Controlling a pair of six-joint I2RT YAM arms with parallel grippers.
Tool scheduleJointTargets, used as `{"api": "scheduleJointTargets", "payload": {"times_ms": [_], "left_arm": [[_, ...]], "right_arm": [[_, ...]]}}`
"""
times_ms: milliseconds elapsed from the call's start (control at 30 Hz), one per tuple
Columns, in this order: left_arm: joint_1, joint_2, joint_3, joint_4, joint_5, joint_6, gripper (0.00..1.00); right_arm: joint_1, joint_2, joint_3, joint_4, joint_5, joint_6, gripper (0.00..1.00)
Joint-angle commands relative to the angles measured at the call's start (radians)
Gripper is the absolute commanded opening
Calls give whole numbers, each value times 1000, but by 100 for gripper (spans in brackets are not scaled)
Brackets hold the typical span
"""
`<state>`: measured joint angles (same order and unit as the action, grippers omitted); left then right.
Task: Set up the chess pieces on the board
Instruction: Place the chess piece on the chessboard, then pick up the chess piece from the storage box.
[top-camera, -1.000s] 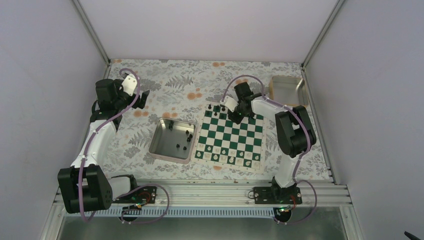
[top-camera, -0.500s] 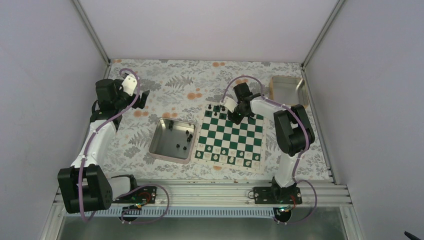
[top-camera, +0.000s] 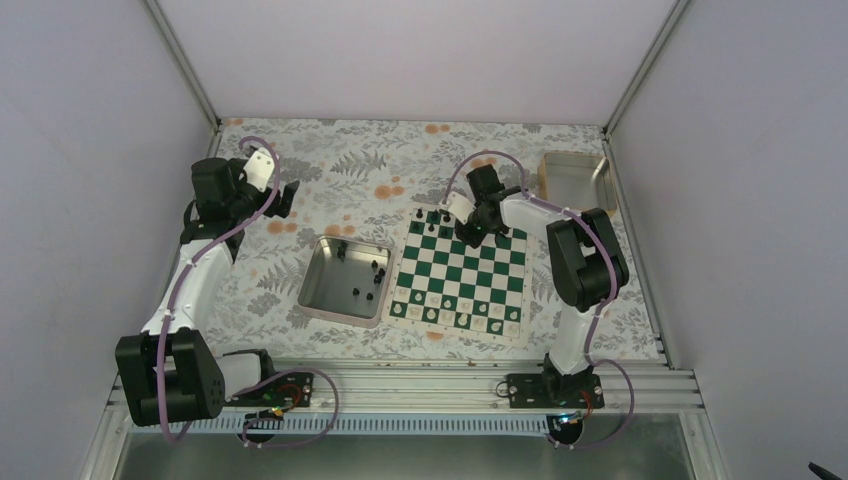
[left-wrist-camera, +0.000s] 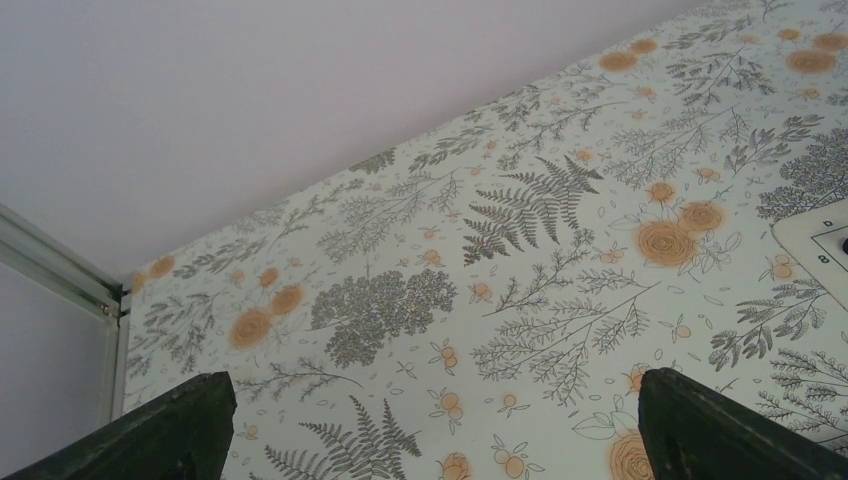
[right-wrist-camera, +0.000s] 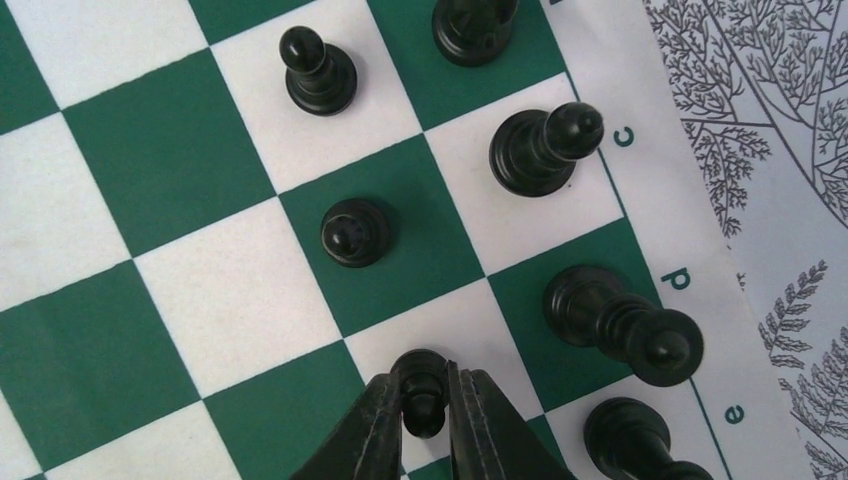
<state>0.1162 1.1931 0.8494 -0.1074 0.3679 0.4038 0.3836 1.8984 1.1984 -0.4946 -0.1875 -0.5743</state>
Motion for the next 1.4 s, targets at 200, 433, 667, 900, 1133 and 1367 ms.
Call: {"api": "scheduleJointTargets", "payload": {"times_ms": [200, 433, 667, 900, 1133, 1367], "left_arm": [[7, -4, 5, 3, 15, 3, 100], [7, -6, 5, 2, 12, 4, 100], [6, -4, 7, 0, 15, 6, 100], [6, -11, 5, 0, 9, 7, 100], [6, -11, 4, -2, 16, 10, 100], [7, -9, 4, -3, 17, 10, 100]], "right_arm": [[-9, -13, 35, 7, 21, 10, 20], [-6, -80, 74, -45, 27, 16, 20], [92, -146, 232, -181, 44, 22, 23], [348, -38, 446, -338, 15, 12, 26], [532, 118, 539, -403, -21, -13, 26], [612, 212, 577, -440, -47, -37, 29]]}}
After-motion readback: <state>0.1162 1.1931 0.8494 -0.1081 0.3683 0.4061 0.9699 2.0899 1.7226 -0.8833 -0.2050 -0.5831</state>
